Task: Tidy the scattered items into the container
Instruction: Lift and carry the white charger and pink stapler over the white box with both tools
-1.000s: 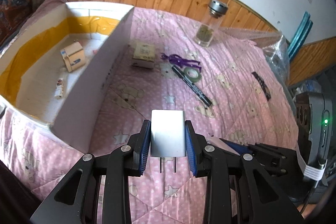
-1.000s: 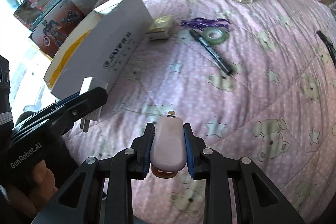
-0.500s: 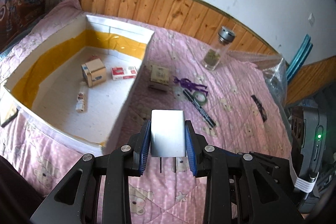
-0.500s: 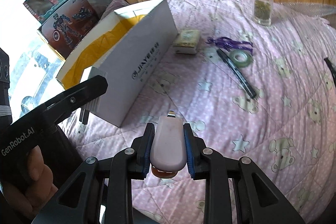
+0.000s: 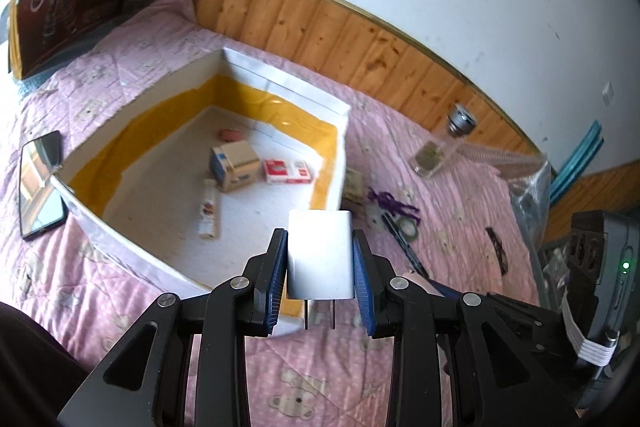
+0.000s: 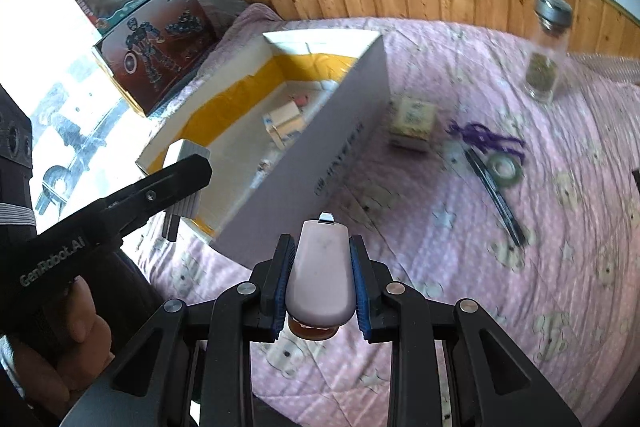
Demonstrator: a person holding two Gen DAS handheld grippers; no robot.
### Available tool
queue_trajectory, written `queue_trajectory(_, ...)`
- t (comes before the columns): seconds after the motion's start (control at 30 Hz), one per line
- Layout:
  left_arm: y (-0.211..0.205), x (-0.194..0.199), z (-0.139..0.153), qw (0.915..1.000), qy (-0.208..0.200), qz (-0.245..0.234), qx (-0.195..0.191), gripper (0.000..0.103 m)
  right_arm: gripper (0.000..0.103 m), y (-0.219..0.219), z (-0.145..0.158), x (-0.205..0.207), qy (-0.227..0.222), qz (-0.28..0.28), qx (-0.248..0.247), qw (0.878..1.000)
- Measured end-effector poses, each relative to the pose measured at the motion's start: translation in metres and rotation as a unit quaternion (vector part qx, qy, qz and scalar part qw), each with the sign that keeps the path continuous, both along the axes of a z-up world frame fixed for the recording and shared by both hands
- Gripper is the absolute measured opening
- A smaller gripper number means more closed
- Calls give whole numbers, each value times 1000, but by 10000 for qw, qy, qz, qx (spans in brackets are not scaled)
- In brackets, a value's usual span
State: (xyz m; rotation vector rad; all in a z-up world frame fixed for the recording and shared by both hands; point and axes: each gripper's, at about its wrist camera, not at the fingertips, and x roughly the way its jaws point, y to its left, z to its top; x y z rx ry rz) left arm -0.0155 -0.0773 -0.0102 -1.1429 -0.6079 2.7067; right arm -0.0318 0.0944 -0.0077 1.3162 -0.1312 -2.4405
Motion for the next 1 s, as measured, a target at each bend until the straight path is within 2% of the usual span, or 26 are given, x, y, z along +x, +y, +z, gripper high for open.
queue_trajectory(0.47, -63, -22, 2, 9988, 30, 473, 155, 32, 29, -55, 24, -26, 219, 418, 86, 9989)
queue_trajectory(0.73, -93, -43, -9, 9974, -180, 683, 105, 32, 29, -81, 24, -47, 238, 609, 222, 9976)
queue_trajectory(1.0, -107, -69, -30, 9962, -571, 661, -67, 32, 29, -101, 14, -78, 108, 768, 399, 9962)
